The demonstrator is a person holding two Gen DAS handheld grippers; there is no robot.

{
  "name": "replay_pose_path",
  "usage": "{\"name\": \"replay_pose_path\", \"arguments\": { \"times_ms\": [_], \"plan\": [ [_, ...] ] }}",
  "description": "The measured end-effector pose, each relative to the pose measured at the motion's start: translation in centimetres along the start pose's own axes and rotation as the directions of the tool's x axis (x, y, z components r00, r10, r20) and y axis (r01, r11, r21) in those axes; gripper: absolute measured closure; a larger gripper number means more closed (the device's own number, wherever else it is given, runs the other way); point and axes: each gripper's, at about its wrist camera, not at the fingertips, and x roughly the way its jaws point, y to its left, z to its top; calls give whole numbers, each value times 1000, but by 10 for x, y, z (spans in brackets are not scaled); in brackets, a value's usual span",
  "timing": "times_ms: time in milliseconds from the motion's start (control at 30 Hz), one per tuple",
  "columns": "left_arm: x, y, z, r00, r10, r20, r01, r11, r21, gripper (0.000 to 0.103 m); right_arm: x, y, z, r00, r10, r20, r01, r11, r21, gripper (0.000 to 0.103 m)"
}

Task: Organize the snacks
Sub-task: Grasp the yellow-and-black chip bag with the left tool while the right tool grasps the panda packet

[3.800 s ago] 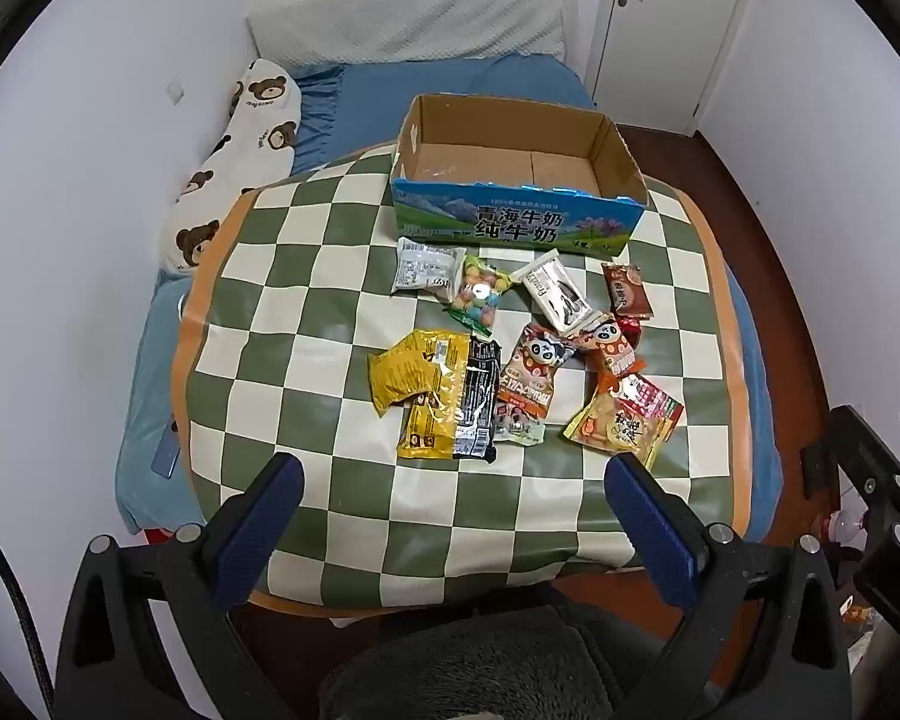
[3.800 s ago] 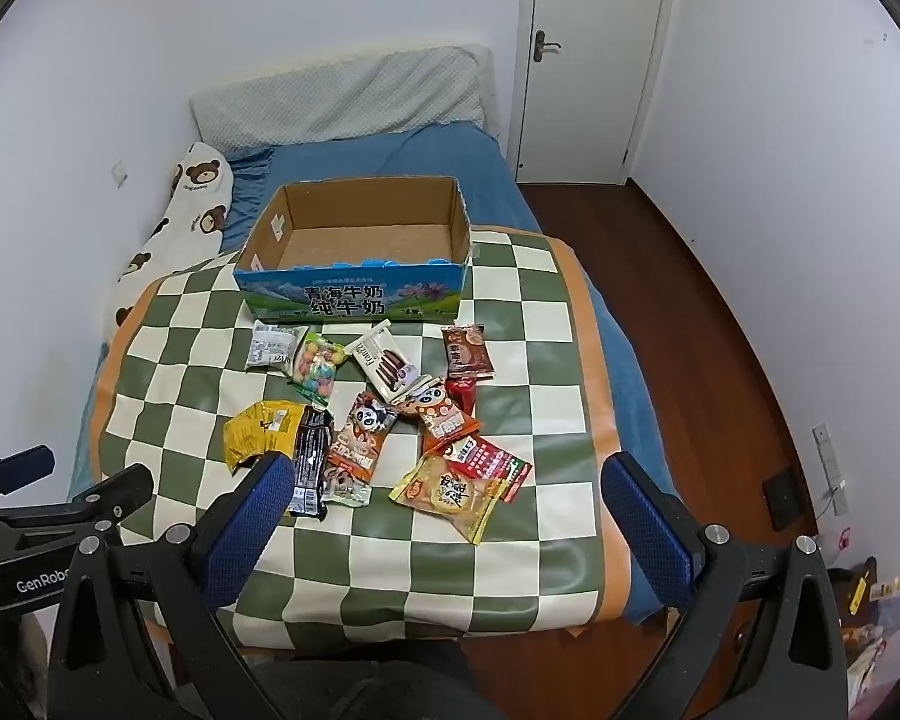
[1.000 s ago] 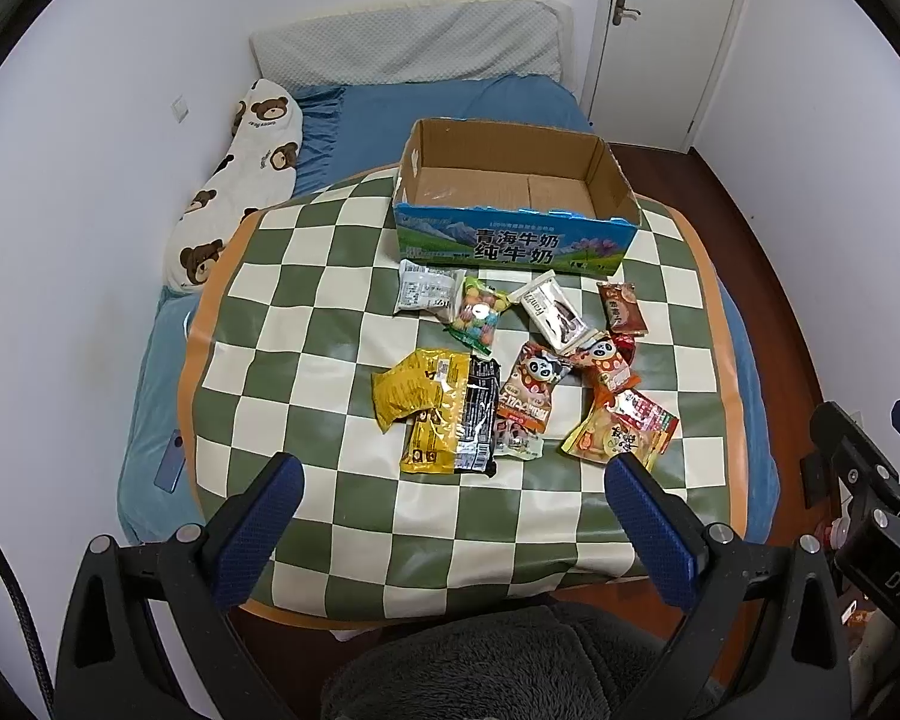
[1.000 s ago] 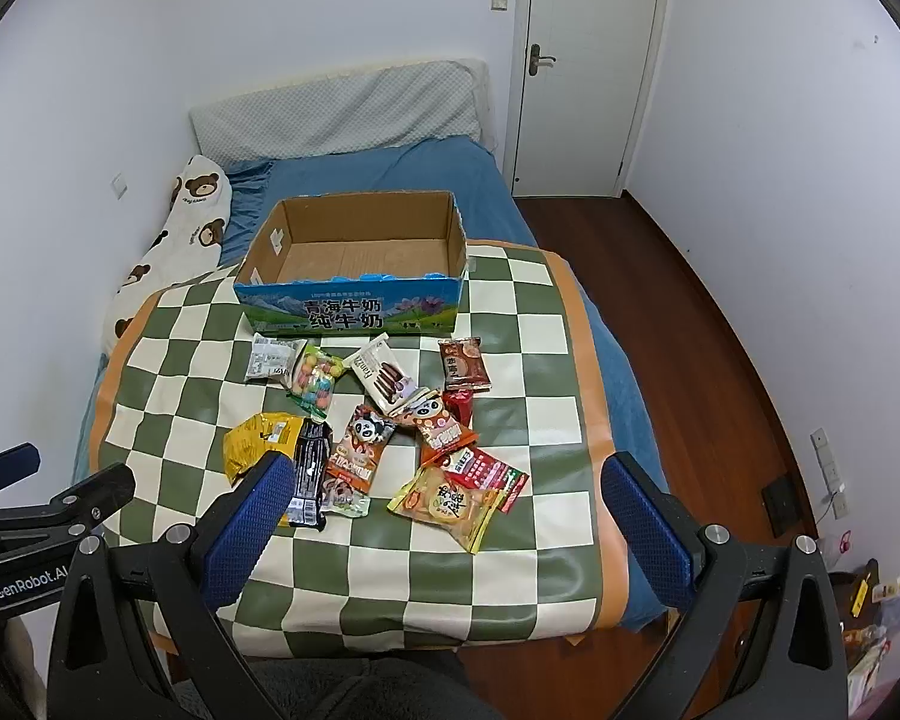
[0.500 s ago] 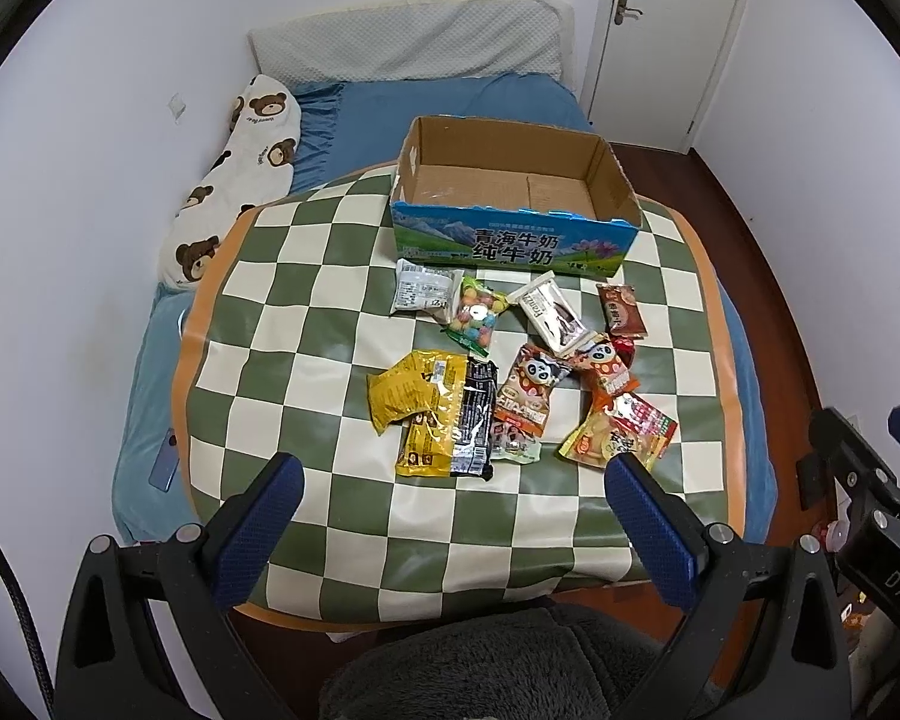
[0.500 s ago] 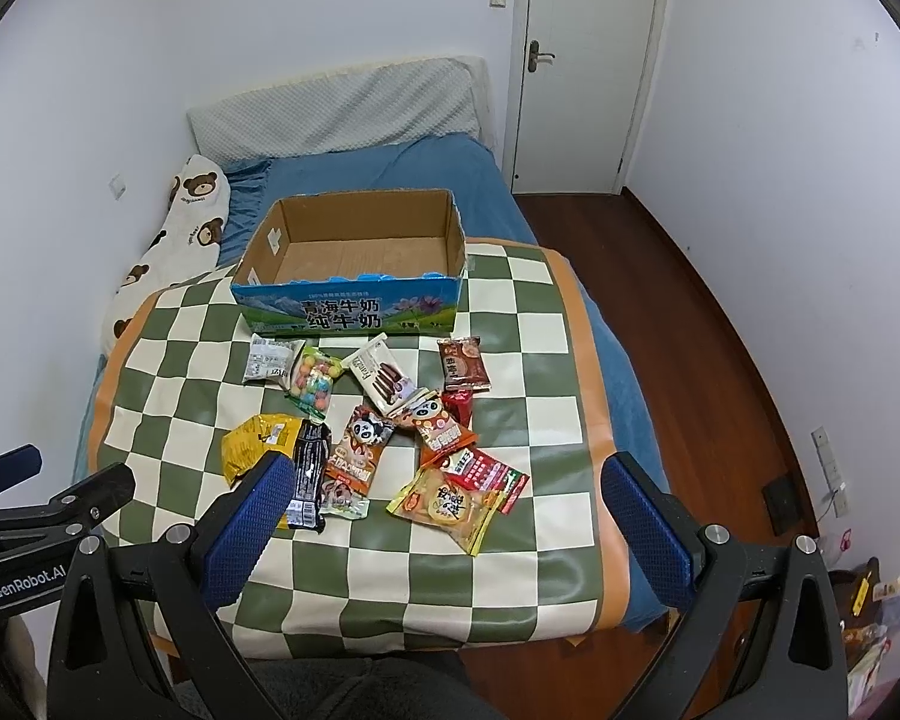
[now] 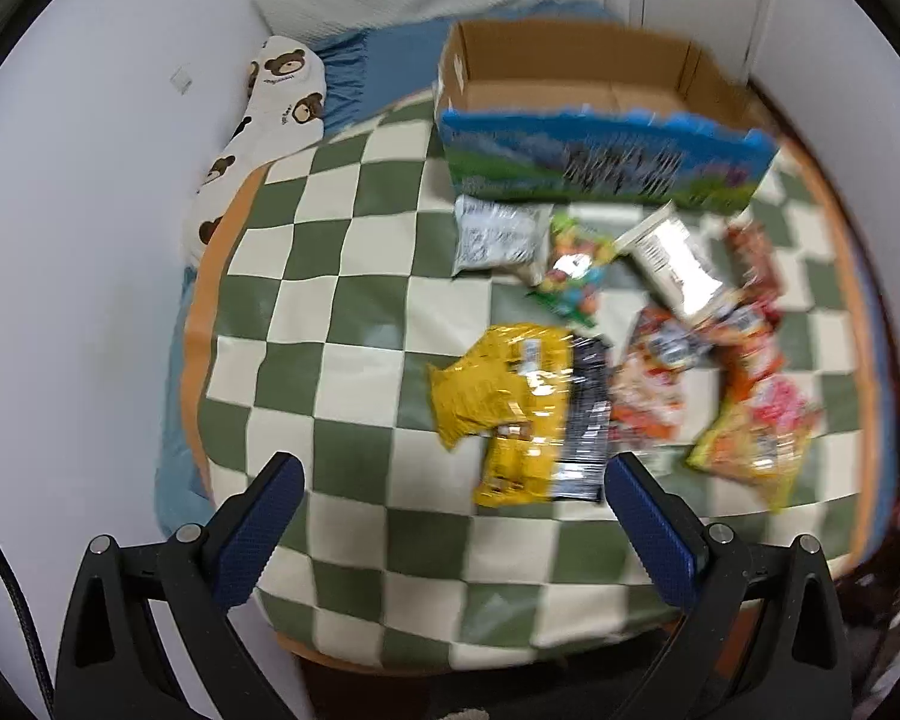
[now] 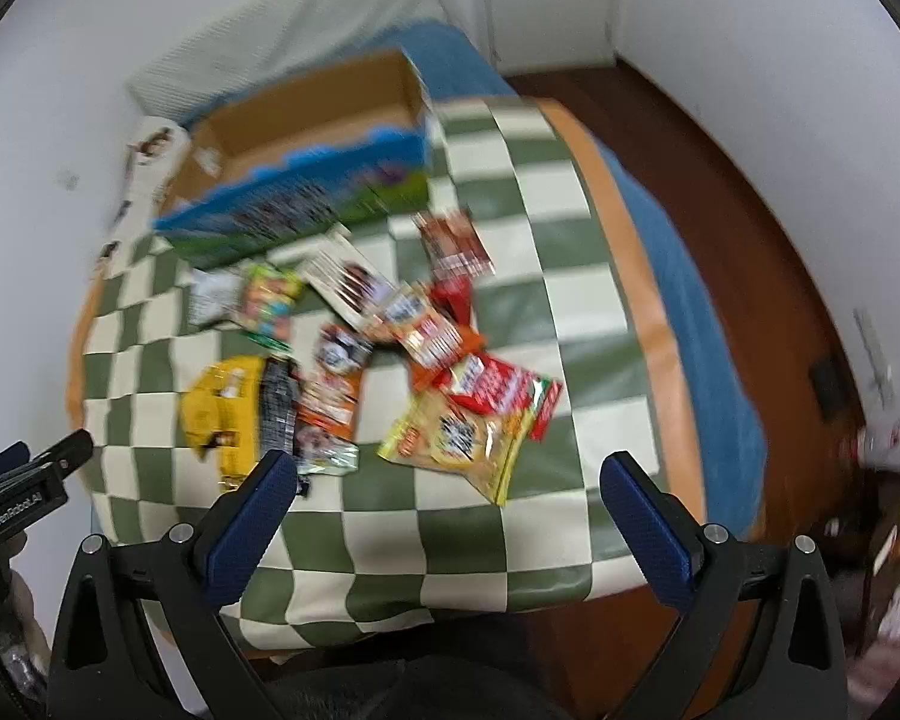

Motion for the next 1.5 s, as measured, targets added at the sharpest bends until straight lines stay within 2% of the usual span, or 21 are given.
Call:
{"name": "replay_pose_path", "arguments": {
  "times_ms": [100, 200, 300, 367, 500, 567, 767, 900, 1000, 1133, 1367, 1500],
  "plan": [
    [40, -6, 9, 998, 25, -56, -21, 998, 62, 0, 47, -3, 3, 997, 8, -71, -5, 999, 42, 1],
    [85, -15, 17, 989, -16, -146, 27, 997, 79, 0, 92, -1, 5, 991, 19, -133, -11, 998, 59, 1],
    [130, -24, 24, 970, -67, -234, 83, 995, 59, 0, 132, 9, 6, 981, 46, -191, -33, 997, 72, 3],
    [156, -28, 28, 956, -79, -284, 94, 995, 41, 0, 155, 15, 6, 973, 64, -222, -47, 996, 82, 5],
    [191, -34, 33, 939, -116, -323, 125, 992, 9, 0, 181, 30, 6, 963, 97, -252, -76, 993, 89, 10],
    [203, -38, 33, 938, -96, -334, 109, 994, 20, 0, 189, 37, 7, 960, 113, -256, -92, 992, 90, 12],
    [209, -41, 33, 937, -110, -332, 130, 991, 40, 0, 199, 60, 10, 956, 114, -271, -102, 993, 58, 13],
    [198, -40, 30, 947, -102, -304, 123, 991, 51, 0, 199, 75, 11, 956, 102, -273, -96, 995, 33, 13],
    [196, -25, 23, 953, -126, -274, 129, 992, -8, 0, 195, 82, 10, 957, 89, -275, -89, 996, 13, 13],
    [191, 19, 14, 934, -214, -286, 178, 973, -146, 0, 190, 86, 12, 960, 84, -268, -85, 996, 8, 13],
    [179, 67, -1, 924, -259, -279, 200, 954, -224, 0, 200, 103, 19, 955, 117, -273, -119, 993, 11, 13],
    [159, 87, -8, 899, -356, -255, 276, 912, -302, 0, 204, 111, 20, 951, 131, -279, -135, 991, 3, 13]
  ]
}}
